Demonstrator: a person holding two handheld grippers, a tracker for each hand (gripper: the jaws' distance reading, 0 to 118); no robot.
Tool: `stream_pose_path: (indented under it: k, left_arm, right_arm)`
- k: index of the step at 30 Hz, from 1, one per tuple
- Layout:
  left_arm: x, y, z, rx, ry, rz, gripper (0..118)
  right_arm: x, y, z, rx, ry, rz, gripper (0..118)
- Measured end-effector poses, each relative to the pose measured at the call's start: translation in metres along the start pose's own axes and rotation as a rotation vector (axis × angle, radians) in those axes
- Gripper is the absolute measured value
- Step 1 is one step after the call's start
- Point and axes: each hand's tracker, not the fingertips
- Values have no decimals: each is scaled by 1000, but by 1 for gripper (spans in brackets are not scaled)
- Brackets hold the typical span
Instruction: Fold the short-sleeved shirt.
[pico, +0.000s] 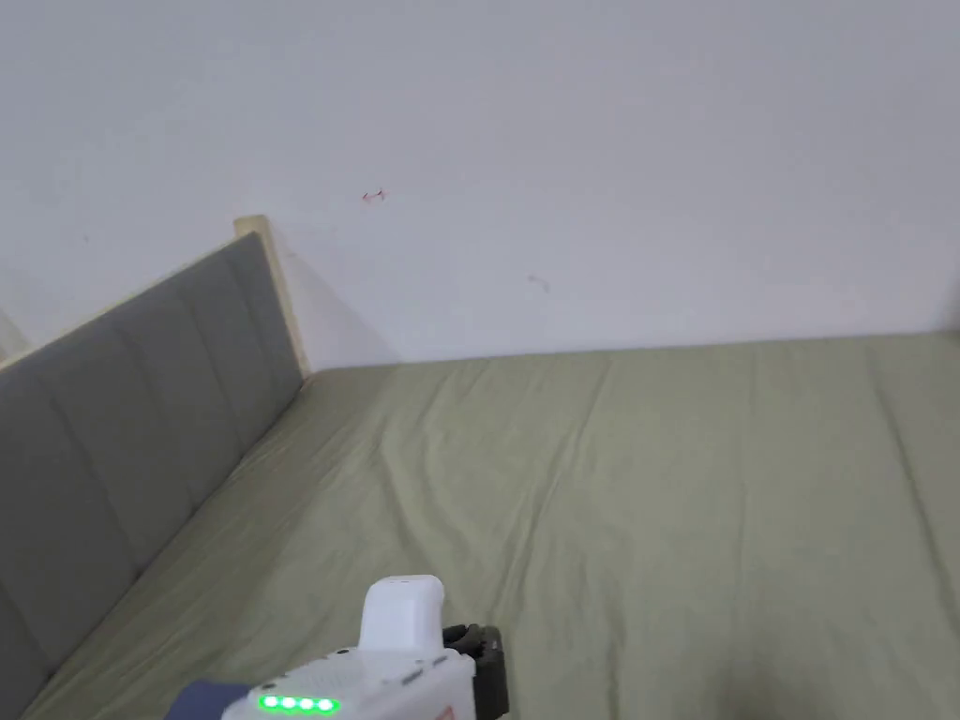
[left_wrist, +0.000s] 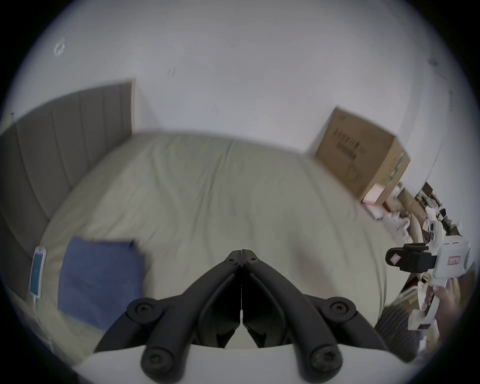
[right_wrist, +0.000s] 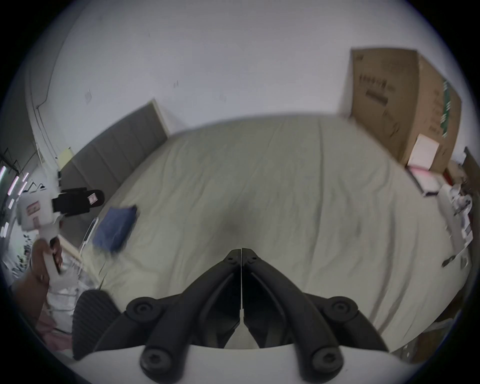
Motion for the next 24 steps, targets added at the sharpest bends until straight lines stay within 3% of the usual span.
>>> stream_pose_path:
  k: [3, 8, 11, 16, 17, 18, 19, 20, 22, 24]
  left_arm:
    - [42, 11, 17, 219, 55, -110, 0]
    - [90, 28, 48, 459, 103, -216, 0]
    - [111, 33, 57, 535, 173, -219, 0]
    - [124, 35, 64, 590, 246, -158, 0]
    - [127, 35, 64, 599, 231, -168, 1]
    - [127, 37, 64, 605, 204, -188, 10]
    - [128, 38, 63, 601, 191, -201, 32]
    - [129, 40, 62, 590, 190, -212, 48]
    - [134, 39, 59, 579, 206, -222, 76]
    - [134, 39, 58, 576, 213, -213, 104]
  right_arm:
    - [-1, 19, 30, 237, -88, 34, 0]
    - [4, 38, 65, 562, -142, 47, 0]
    - [4, 43, 72, 650, -200, 50, 0]
    - [8, 43, 79, 694, -186, -17, 3]
    - [8, 42, 81, 703, -190, -21, 14]
    - [8, 41, 82, 706, -194, -14, 31]
    - [8, 41, 82, 708, -200, -4, 58]
    - [8, 41, 82, 705, -212, 14, 76]
    - [7, 39, 81, 696, -242, 45, 102]
    - [5, 37, 80, 691, -255, 63, 115]
